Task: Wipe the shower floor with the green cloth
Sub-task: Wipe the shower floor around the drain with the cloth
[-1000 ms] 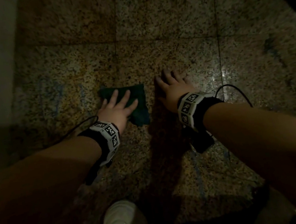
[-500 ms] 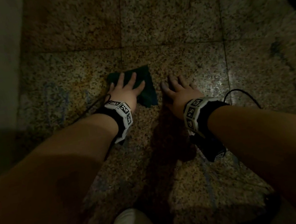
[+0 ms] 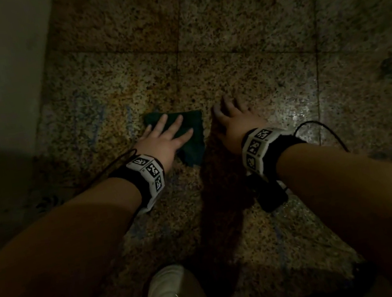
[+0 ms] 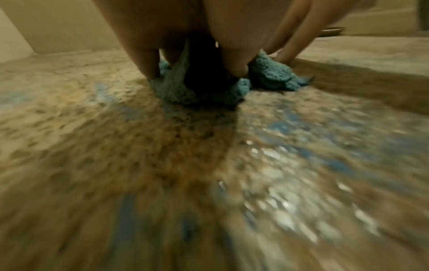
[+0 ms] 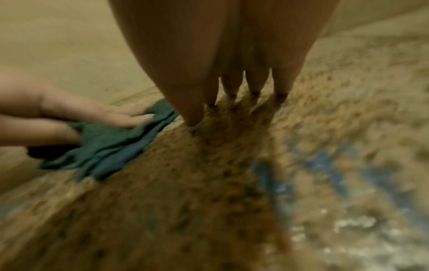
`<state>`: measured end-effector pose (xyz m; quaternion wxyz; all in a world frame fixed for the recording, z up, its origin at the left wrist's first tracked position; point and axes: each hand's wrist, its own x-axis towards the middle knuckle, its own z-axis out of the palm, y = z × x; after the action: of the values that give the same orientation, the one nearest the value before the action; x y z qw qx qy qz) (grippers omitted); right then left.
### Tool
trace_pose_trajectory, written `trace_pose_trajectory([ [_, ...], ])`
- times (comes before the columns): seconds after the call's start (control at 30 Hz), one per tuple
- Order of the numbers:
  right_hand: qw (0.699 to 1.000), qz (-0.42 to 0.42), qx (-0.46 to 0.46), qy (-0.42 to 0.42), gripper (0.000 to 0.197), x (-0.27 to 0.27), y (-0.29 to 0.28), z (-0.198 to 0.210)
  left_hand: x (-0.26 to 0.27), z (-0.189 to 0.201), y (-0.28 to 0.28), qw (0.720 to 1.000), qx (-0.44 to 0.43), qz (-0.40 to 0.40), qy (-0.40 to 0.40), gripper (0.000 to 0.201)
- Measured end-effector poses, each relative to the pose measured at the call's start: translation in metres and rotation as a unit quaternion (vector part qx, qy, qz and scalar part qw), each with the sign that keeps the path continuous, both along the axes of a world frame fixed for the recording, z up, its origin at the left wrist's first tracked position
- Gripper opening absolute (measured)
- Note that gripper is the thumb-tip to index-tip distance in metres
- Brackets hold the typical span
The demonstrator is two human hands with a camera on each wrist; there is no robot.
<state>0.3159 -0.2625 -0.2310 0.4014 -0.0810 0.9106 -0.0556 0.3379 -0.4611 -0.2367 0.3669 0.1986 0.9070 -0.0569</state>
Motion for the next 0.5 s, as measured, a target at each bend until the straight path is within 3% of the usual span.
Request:
trace_pose_trajectory([
  [0.23, 1.000, -0.002, 0.001, -0.001, 0.068, 0.001, 0.002, 0.000, -0.032, 0.005, 0.008, 0.996, 0.027, 0.087, 0.022, 0.083],
  [0.5, 1.000, -0.020, -0.011, -0.008, 0.071, 0.001, -0.004, 0.009, 0.000, -0.002, -0.004, 0.998, -0.017, 0.068, -0.008, 0.076],
])
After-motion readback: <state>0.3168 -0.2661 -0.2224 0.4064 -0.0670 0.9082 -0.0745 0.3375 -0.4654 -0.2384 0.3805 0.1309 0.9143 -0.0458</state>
